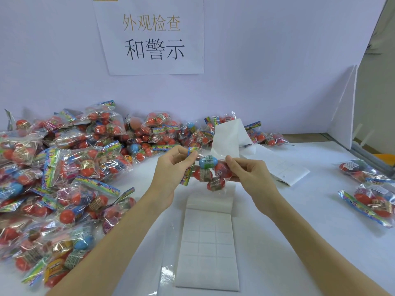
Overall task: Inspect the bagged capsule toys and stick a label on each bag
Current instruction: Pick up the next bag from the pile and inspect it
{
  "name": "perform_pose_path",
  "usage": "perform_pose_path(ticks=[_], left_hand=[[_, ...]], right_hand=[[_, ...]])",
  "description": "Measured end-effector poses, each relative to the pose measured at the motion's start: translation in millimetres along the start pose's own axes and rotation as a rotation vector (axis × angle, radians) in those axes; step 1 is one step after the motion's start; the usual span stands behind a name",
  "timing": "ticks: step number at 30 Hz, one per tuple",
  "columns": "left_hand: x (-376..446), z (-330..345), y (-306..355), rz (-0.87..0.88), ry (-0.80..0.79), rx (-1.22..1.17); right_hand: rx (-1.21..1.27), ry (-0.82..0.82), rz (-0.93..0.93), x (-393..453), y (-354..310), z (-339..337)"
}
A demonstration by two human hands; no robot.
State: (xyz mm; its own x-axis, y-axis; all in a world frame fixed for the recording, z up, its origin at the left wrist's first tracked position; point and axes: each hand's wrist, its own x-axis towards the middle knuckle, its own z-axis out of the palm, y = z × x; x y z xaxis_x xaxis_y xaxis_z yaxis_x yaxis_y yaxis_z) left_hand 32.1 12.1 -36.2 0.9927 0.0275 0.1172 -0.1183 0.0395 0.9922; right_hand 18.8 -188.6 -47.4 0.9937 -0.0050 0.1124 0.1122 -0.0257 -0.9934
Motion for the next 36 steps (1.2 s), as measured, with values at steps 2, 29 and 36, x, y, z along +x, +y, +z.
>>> perform_pose_path(ticks=[2,29,36], left_hand=[[-1.4,2.6,0.2,0.014,-0.003,0.004],[4.4,-3.2,-6.0,0.0,-0.076,0.065],[0.8,6.3,-6.2,-0.017,-0.11,0.105]], right_hand=[[0.004,0.015,-0.006,0.3,-0.4,1.3],[-0.036,-0.128,0.013,-5.4,-4.3,2.1],[-0.101,-0.056,-0.054,-5.7,-2.4,3.4]])
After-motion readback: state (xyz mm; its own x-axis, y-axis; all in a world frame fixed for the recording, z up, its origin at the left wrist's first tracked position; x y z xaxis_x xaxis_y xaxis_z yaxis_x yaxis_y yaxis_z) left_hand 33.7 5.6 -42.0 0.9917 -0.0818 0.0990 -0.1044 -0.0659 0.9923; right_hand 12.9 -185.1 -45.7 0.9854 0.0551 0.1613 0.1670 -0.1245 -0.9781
